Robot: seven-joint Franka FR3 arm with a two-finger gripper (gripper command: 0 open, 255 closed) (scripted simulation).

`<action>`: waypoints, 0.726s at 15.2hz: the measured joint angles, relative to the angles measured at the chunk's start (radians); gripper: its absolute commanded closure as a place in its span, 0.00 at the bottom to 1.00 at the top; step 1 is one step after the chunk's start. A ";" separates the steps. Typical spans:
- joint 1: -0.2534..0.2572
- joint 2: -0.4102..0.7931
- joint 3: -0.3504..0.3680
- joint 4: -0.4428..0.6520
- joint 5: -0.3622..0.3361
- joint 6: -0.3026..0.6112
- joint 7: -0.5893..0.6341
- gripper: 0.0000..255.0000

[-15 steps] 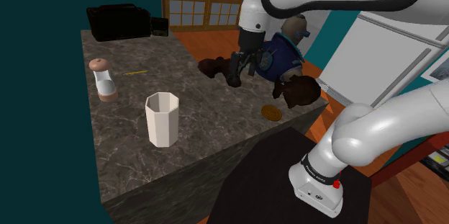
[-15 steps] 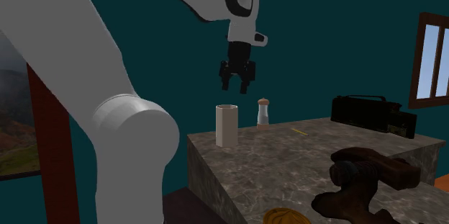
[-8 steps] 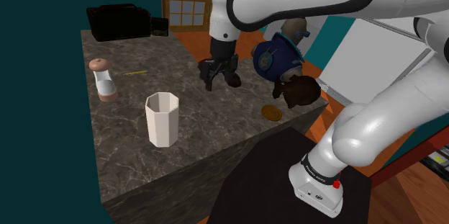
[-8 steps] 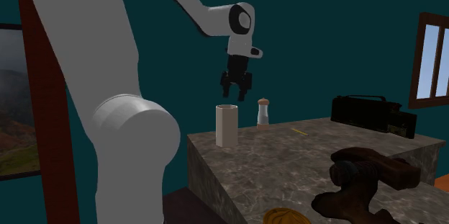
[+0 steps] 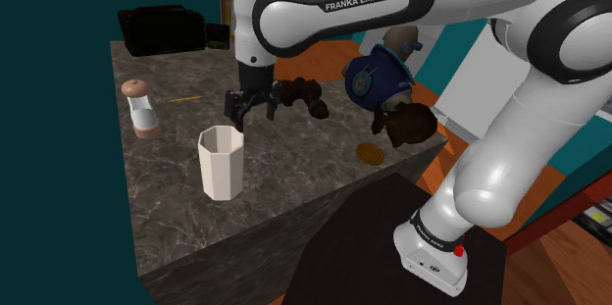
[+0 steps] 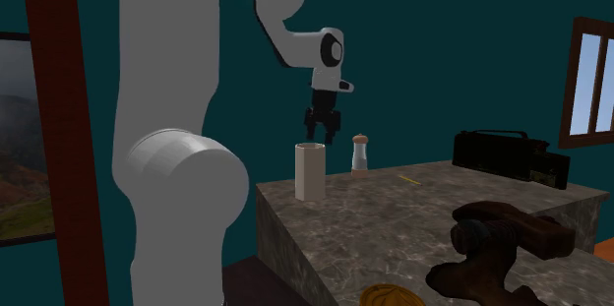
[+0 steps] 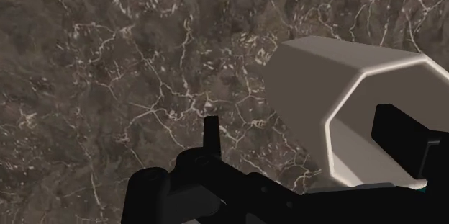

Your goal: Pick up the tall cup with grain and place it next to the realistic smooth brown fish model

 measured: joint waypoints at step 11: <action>0.034 0.141 0.012 0.033 -0.054 0.106 0.072 0.00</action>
